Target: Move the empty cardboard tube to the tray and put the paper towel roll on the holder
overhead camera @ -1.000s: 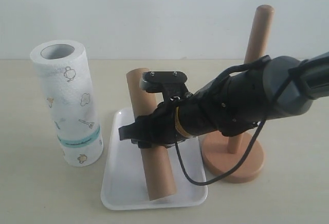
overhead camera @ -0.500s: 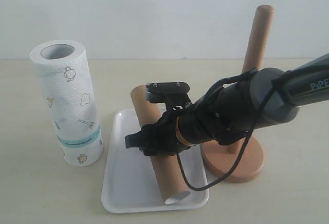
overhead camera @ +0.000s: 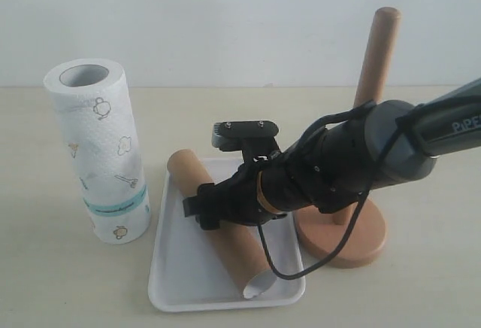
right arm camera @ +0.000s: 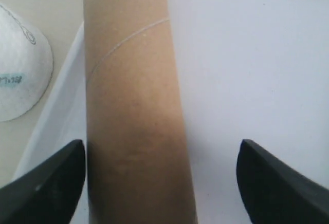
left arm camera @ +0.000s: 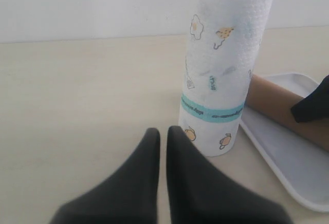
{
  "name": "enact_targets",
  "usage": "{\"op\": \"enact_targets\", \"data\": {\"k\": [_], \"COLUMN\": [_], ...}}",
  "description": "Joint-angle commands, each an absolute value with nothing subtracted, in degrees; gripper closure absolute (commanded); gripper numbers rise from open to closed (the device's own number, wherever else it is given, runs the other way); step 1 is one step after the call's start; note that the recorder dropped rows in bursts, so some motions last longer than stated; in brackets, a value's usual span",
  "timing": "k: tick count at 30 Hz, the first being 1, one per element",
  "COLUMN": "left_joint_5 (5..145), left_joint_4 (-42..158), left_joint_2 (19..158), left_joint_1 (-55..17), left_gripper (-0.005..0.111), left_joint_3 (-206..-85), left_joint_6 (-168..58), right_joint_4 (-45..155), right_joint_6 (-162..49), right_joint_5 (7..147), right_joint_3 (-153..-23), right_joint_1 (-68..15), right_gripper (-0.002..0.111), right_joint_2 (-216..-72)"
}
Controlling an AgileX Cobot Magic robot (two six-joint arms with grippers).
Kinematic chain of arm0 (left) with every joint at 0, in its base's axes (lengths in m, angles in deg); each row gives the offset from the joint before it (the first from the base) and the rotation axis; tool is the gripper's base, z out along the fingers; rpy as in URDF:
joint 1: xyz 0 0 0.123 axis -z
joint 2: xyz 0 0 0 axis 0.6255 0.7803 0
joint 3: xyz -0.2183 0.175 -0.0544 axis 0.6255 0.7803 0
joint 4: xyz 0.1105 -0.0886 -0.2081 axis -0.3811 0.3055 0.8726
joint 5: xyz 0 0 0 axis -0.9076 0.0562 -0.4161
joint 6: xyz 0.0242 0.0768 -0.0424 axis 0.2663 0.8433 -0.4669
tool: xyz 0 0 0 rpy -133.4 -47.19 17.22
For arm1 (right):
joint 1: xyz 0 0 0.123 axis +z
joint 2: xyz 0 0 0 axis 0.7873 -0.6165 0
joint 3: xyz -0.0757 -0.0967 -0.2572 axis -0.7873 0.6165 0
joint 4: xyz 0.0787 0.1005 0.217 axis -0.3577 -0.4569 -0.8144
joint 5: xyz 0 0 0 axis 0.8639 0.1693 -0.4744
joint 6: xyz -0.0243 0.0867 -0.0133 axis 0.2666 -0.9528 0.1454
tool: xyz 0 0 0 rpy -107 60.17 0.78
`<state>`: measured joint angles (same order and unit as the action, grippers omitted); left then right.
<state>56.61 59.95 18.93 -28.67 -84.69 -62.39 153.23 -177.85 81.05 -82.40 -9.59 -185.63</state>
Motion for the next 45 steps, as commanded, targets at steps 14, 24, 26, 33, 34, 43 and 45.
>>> {"op": "enact_targets", "data": {"k": [14,24,26,33,34,43,45], "left_joint_5": [57.53,57.53,57.53,57.53,57.53,57.53,57.53], "left_joint_4": [60.55,60.55,60.55,60.55,60.55,60.55,60.55], "left_joint_2": [18.78,18.78,18.78,18.78,18.78,18.78,18.78], "left_joint_1": [-28.83,-28.83,-28.83,-28.83,-28.83,-28.83,-28.83], "left_gripper": [0.103,0.103,0.103,0.103,0.103,0.103,0.103], "left_joint_3": [-84.54,-84.54,-84.54,-84.54,-84.54,-84.54,-84.54], "left_joint_6": [-62.02,-62.02,-62.02,-62.02,-62.02,-62.02,-62.02], "right_joint_4": [153.00,154.79,154.79,154.79,154.79,154.79,154.79], "right_joint_6": [-177.70,-177.57,-177.09,-173.22,-172.59,-171.83,-171.83], "right_joint_5": [90.57,102.90,104.67,103.27,103.13,103.72,103.72], "right_joint_3": [-82.16,-82.16,-82.16,-82.16,-82.16,-82.16,-82.16], "right_joint_1": [-9.72,-9.72,-9.72,-9.72,-9.72,-9.72,-9.72], "right_gripper": [0.033,0.082,0.101,0.108,0.108,0.108,0.108], "right_joint_2": [-165.84,-151.06,-148.54,-138.01,-136.38,-126.57,-125.12]}}
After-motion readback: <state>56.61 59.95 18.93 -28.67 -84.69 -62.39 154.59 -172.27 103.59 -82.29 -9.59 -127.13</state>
